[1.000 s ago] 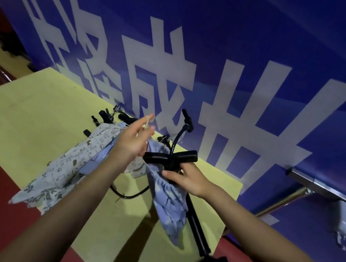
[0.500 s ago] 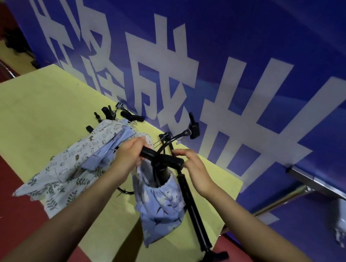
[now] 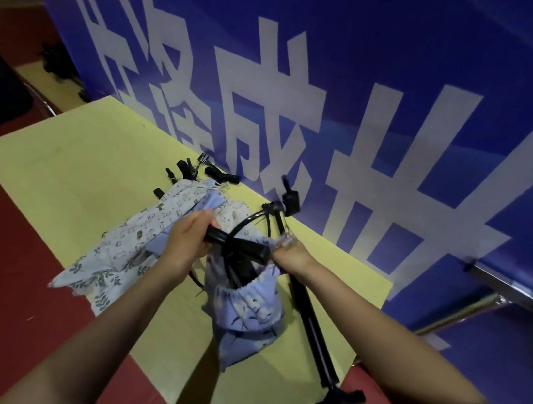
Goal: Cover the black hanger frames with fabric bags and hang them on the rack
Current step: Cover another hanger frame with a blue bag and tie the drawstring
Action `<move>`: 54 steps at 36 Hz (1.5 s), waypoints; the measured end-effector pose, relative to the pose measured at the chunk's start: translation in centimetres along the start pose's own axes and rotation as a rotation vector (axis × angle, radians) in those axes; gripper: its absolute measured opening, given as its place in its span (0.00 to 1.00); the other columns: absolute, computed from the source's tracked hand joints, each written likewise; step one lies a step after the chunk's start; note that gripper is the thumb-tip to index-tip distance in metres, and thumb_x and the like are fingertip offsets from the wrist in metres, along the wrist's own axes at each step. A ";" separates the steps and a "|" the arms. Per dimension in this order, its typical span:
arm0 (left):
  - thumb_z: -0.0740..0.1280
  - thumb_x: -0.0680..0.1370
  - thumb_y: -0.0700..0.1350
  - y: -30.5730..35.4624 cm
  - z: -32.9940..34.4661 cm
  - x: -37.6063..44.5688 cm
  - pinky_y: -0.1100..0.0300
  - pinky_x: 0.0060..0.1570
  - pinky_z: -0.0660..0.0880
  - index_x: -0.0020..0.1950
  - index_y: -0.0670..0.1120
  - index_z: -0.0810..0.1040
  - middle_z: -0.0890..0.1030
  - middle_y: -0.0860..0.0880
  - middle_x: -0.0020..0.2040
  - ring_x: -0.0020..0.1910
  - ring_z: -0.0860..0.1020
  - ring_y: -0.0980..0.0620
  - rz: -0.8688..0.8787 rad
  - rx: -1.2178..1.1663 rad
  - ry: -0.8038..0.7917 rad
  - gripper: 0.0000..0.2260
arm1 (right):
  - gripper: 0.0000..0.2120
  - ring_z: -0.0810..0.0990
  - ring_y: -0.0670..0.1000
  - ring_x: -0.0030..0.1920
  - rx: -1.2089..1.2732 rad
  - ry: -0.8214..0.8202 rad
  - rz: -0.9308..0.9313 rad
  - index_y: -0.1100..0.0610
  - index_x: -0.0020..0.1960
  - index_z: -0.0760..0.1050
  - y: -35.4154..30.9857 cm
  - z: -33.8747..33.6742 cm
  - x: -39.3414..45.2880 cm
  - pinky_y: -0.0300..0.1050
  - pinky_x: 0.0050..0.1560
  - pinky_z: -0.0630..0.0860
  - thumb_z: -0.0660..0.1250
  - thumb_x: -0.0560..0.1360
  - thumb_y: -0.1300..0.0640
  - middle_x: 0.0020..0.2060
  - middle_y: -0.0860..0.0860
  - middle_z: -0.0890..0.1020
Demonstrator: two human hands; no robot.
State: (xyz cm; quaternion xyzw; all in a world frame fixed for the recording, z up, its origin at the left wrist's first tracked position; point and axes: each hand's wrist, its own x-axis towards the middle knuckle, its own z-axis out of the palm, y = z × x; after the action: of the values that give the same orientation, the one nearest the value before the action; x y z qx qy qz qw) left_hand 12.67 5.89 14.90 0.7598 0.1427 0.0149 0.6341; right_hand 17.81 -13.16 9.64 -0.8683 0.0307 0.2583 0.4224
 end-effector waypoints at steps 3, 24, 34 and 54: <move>0.57 0.80 0.42 0.1 -0.9 0.2 0.67 0.23 0.64 0.36 0.43 0.73 0.71 0.45 0.31 0.24 0.69 0.56 0.038 0.041 0.149 0.14 | 0.18 0.71 0.48 0.21 0.004 0.027 -0.046 0.58 0.28 0.68 0.5 -1.4 0.1 0.39 0.29 0.69 0.66 0.75 0.61 0.23 0.53 0.71; 0.57 0.81 0.50 0.1 1.0 1.1 0.56 0.34 0.56 0.40 0.37 0.71 0.67 0.43 0.32 0.31 0.64 0.49 0.232 0.357 0.215 0.18 | 0.09 0.74 0.47 0.31 0.874 -0.062 -0.112 0.59 0.54 0.75 -5.9 -5.4 -4.9 0.43 0.44 0.72 0.60 0.77 0.67 0.30 0.50 0.73; 0.59 0.82 0.48 0.8 1.9 1.2 0.57 0.34 0.55 0.36 0.37 0.65 0.62 0.43 0.31 0.30 0.60 0.50 0.292 0.302 0.125 0.19 | 0.24 0.73 0.45 0.34 0.109 0.162 -0.333 0.56 0.67 0.69 -8.0 -5.0 -6.0 0.35 0.32 0.68 0.72 0.73 0.57 0.34 0.48 0.74; 0.55 0.83 0.50 2.0 2.7 2.6 0.55 0.31 0.56 0.37 0.43 0.68 0.69 0.43 0.31 0.31 0.66 0.46 0.249 0.631 0.161 0.17 | 0.08 0.71 0.47 0.32 0.477 0.157 -0.392 0.57 0.52 0.78 -10.7 -5.5 -8.2 0.42 0.36 0.70 0.63 0.77 0.66 0.33 0.50 0.74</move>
State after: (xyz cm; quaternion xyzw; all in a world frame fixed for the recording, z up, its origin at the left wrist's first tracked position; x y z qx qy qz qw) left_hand 16.11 3.64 15.94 0.9264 0.0960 0.1071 0.3481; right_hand 15.94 -11.82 24.02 -0.7513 -0.0448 0.0895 0.6523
